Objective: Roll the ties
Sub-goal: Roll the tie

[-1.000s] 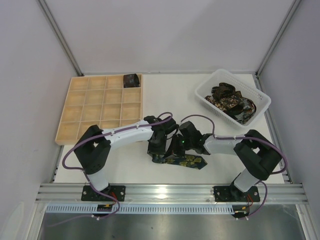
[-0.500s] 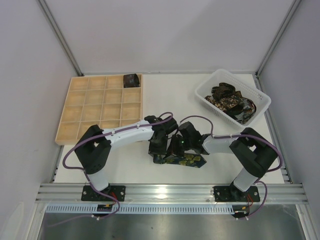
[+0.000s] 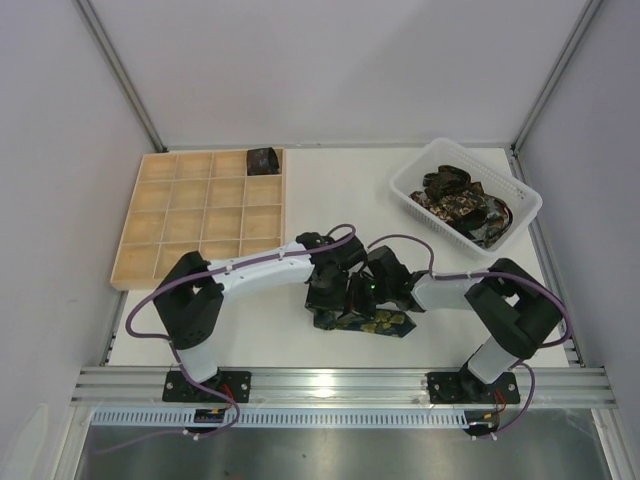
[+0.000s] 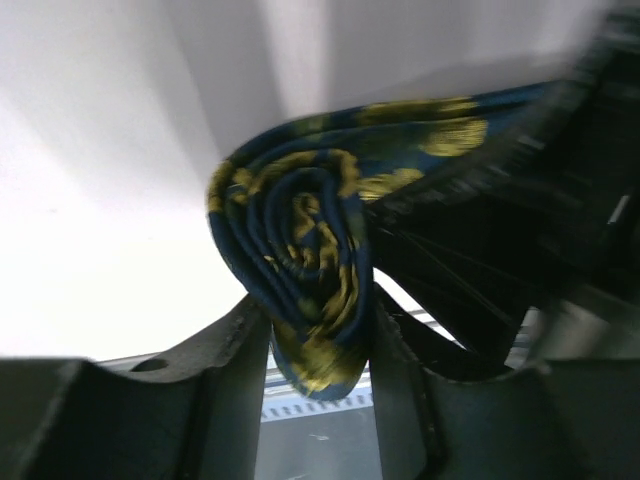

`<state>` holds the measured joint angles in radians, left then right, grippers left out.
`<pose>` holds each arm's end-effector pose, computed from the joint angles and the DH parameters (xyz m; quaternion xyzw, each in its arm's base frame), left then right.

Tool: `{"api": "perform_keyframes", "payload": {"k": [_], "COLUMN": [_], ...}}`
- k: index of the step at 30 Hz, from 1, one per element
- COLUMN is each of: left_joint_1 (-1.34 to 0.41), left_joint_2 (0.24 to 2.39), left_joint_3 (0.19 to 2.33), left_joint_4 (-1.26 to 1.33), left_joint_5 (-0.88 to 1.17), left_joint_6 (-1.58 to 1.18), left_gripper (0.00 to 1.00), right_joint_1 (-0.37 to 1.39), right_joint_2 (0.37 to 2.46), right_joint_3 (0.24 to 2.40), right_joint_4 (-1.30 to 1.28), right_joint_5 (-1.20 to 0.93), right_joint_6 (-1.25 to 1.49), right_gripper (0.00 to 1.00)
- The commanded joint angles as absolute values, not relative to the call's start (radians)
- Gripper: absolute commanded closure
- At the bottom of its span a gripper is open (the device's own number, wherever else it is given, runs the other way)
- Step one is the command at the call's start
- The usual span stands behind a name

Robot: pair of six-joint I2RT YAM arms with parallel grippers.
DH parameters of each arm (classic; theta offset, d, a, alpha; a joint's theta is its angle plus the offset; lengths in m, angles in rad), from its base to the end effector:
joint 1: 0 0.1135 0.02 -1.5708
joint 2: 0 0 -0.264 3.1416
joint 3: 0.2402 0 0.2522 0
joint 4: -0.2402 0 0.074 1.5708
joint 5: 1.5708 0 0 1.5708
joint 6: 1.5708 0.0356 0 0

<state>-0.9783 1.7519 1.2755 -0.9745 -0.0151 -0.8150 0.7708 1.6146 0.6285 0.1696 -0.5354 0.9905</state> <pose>0.1824 -0.2700 0.2054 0.0810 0.9949 -0.0421 0.0433 0.1943 0.2140 0.1299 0.0015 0.9019 0.4304 0.0365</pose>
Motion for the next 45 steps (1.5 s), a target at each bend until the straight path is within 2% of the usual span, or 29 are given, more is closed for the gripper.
{"api": "perform_keyframes", "payload": {"k": [1, 4, 13, 19, 25, 28, 31, 33, 38, 45], "left_joint_1": [-1.023, -1.034, -1.035, -1.040, -1.042, -1.042, -1.042, -1.042, -1.042, -1.042], "left_joint_2": [1.756, 1.764, 1.798, 1.784, 1.786, 1.781, 1.761, 1.740, 1.660, 1.562], "left_joint_3": [1.391, 1.408, 1.350, 1.286, 1.276, 1.275, 1.266, 1.252, 1.195, 1.146], "left_joint_4": [-0.847, -0.839, -0.769, -0.729, -0.704, -0.675, -0.643, -0.609, -0.557, -0.528], "left_joint_5": [0.055, 0.054, 0.106, 0.103, 0.087, 0.092, 0.094, 0.106, 0.143, 0.137], "left_joint_6": [-0.864, -0.870, -0.879, -0.894, -0.894, -0.884, -0.870, -0.861, -0.854, -0.844], "left_gripper": [0.54, 0.48, 0.50, 0.52, 0.52, 0.49, 0.40, 0.35, 0.34, 0.34], "right_joint_1": [0.762, 0.758, 0.741, 0.733, 0.666, 0.597, 0.545, 0.500, 0.480, 0.486], "right_joint_2": [1.592, 1.589, 1.563, 1.441, 1.296, 1.227, 1.174, 1.160, 1.155, 1.216], "right_joint_3": [0.608, 0.600, 0.592, 0.615, 0.623, 0.615, 0.606, 0.600, 0.598, 0.620], "right_joint_4": [0.150, 0.146, 0.095, -0.153, -0.346, -0.429, -0.480, -0.491, -0.433, -0.347], "right_joint_5": [-0.514, -0.520, -0.515, -0.442, -0.388, -0.387, -0.399, -0.423, -0.567, -0.630], "right_joint_6": [0.969, 0.965, 0.947, 0.908, 0.830, 0.770, 0.707, 0.684, 0.675, 0.716], "right_gripper": [1.00, 1.00, 1.00, 0.95, 0.94, 0.93, 0.94, 0.94, 0.92, 0.87]}}
